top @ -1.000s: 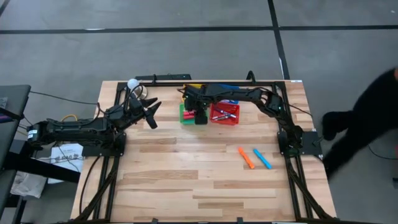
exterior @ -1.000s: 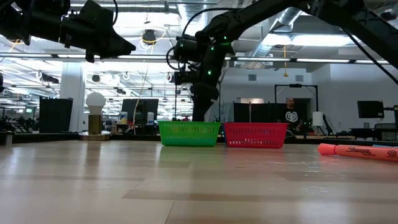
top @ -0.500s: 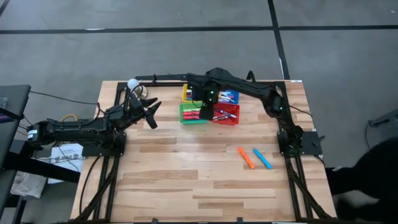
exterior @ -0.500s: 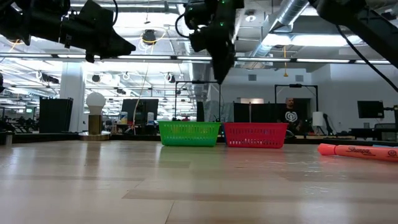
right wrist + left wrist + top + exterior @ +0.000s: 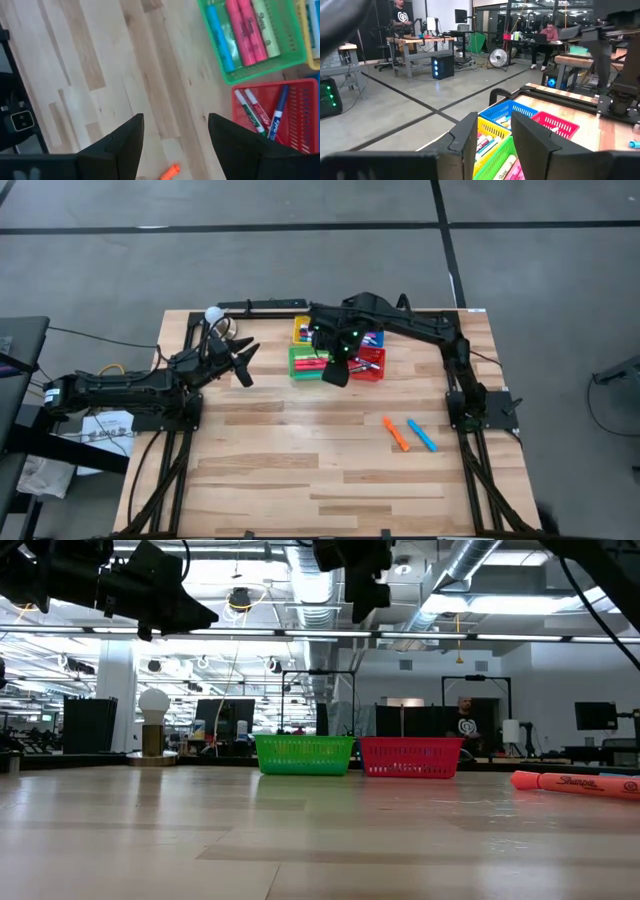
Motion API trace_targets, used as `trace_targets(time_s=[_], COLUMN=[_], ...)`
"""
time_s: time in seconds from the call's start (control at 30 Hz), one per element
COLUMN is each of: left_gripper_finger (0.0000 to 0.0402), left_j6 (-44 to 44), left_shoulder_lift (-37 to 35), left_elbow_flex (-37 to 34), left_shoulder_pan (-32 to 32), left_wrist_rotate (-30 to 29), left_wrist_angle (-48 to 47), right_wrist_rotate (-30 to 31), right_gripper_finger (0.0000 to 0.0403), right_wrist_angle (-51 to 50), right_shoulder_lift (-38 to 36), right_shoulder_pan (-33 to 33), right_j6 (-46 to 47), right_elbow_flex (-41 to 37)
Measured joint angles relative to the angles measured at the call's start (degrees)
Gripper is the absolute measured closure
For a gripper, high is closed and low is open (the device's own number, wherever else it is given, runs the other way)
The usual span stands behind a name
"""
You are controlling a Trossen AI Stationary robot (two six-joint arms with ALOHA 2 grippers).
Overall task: Pick & Place Markers
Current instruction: Put the large blue highlighter pen into the green bin
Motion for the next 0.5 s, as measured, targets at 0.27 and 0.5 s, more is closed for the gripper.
trace_targets(time_s=[0.27, 0.5], left_gripper_finger=[0.0284, 0.0284], left_j6=[0.00, -0.02], left_shoulder_lift=[0.00, 0.00], left_elbow_flex=[0.00, 0.00], left_shoulder_pan=[0.00, 0.02], left_wrist_rotate=[0.00, 0.00], left_wrist_angle=[0.02, 0.02], right_wrist_rotate=[4.40, 7.56], right_gripper_finger=[0.0195, 0.0208], right_wrist_angle=[0.03, 2.28], right_shoulder_lift=[-0.24, -0.12], right_shoulder_pan=[2.27, 0.89], right_j6=[-3.96, -7.90], right_elbow_flex=[-2.95, -17.56])
